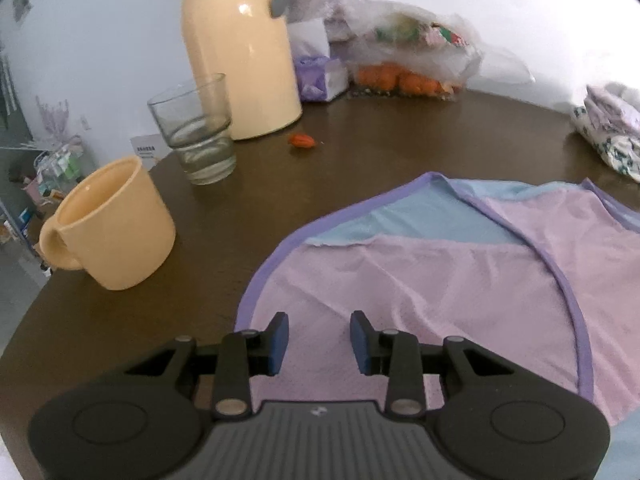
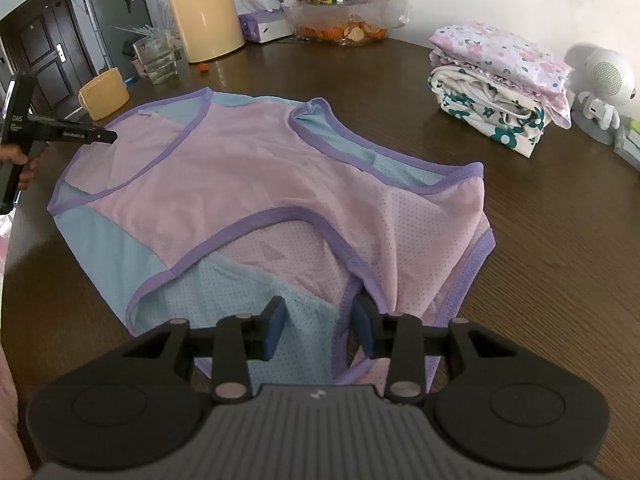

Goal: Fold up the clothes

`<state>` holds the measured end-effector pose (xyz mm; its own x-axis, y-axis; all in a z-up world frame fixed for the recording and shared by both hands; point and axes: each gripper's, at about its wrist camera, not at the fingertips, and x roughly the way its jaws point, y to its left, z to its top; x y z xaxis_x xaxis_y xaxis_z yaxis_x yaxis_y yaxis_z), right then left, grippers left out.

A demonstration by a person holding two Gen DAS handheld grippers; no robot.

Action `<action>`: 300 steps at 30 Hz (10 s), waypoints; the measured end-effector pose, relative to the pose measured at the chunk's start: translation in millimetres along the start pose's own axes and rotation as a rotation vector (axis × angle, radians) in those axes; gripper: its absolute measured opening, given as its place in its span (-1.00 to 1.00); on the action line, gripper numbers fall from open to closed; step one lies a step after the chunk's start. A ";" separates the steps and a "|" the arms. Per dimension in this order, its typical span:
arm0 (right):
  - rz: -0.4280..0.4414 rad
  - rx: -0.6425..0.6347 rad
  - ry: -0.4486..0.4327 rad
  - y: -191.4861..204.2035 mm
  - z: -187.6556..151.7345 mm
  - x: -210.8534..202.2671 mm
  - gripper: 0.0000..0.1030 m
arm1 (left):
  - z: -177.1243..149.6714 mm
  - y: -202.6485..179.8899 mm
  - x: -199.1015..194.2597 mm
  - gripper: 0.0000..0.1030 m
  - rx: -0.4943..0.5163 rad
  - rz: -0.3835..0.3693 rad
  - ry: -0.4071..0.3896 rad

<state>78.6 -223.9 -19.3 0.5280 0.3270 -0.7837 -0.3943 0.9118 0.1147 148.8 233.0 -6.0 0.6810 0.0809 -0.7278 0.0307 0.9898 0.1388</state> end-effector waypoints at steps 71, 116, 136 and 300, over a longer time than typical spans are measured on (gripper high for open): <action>-0.155 -0.239 0.028 44.2 -40.6 -48.0 0.19 | -99.3 -45.6 -120.4 -0.26 0.333 -0.253 -0.035; -0.198 -0.406 0.123 5.8 89.8 19.3 -0.93 | 23.0 -70.3 -27.5 -0.98 0.356 -0.230 0.012; 0.011 -0.311 -0.030 41.6 87.0 1.9 -0.26 | 6.7 -61.4 -41.3 -0.76 0.227 -0.339 -0.042; 0.274 -0.225 0.024 78.7 69.8 24.9 -0.25 | -5.4 20.2 -16.8 -0.12 -0.098 -0.246 0.000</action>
<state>113.2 -126.6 12.8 0.3630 0.5435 -0.7569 -0.6759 0.7127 0.1876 134.0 252.2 5.4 0.6617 -0.1635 -0.7317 0.1246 0.9863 -0.1077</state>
